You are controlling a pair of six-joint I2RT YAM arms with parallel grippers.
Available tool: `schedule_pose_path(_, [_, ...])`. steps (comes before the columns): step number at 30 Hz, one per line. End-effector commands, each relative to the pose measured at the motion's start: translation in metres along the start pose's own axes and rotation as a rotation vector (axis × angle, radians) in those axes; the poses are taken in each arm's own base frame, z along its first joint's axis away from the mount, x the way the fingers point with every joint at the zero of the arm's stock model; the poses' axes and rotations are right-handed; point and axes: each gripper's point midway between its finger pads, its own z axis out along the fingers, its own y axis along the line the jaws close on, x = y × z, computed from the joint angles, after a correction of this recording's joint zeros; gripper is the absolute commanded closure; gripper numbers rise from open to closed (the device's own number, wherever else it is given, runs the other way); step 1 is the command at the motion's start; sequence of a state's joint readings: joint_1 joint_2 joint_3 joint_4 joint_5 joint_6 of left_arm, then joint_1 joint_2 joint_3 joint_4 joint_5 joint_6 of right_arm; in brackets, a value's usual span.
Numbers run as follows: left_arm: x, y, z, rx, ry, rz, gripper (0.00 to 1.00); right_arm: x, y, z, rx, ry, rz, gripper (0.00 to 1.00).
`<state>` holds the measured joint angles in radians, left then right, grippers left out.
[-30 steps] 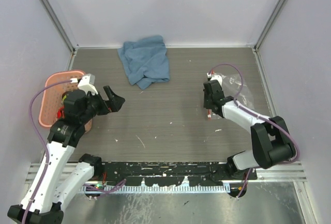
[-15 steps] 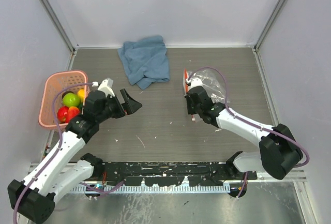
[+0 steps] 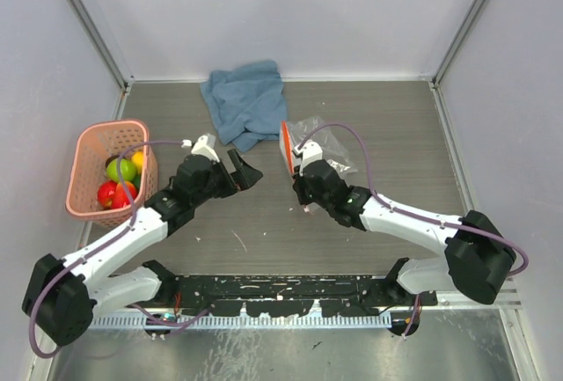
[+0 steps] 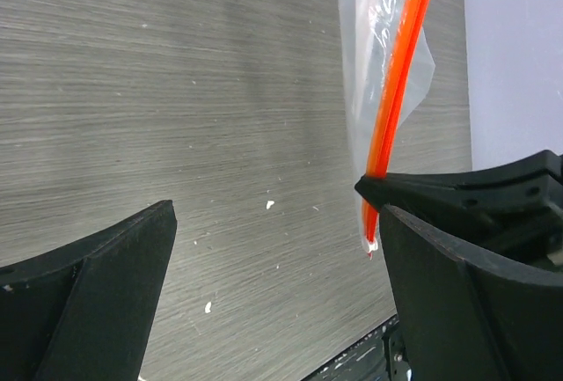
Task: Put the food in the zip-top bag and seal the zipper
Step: Pick up the zipper food storage bag at the center of the board, then open the zipper of the food storage bag at the center of the board.
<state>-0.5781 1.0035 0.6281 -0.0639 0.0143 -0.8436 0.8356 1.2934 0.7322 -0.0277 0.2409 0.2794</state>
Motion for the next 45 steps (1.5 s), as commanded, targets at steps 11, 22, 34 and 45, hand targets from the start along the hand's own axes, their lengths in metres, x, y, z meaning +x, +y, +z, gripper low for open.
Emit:
schedule_pose_path(11, [-0.023, -0.043, 0.041, 0.001, -0.171, 0.093, 0.06, -0.011, 0.027, 0.005, -0.016, -0.107, -0.014, 0.99])
schedule_pose_path(22, [-0.028, -0.043, 0.063, -0.054, -0.193, 0.147, 0.15, -0.006, 0.036, 0.01, 0.008, -0.111, -0.025, 0.99])
schedule_pose_path(34, [-0.028, -0.05, 0.072, -0.042, -0.199, 0.163, 0.25, -0.001, 0.038, 0.012, 0.009, -0.104, -0.032, 0.99])
schedule_pose_path(45, [-0.031, -0.04, 0.083, -0.103, -0.218, 0.206, 0.31, 0.004, 0.041, 0.013, 0.002, -0.093, -0.031, 1.0])
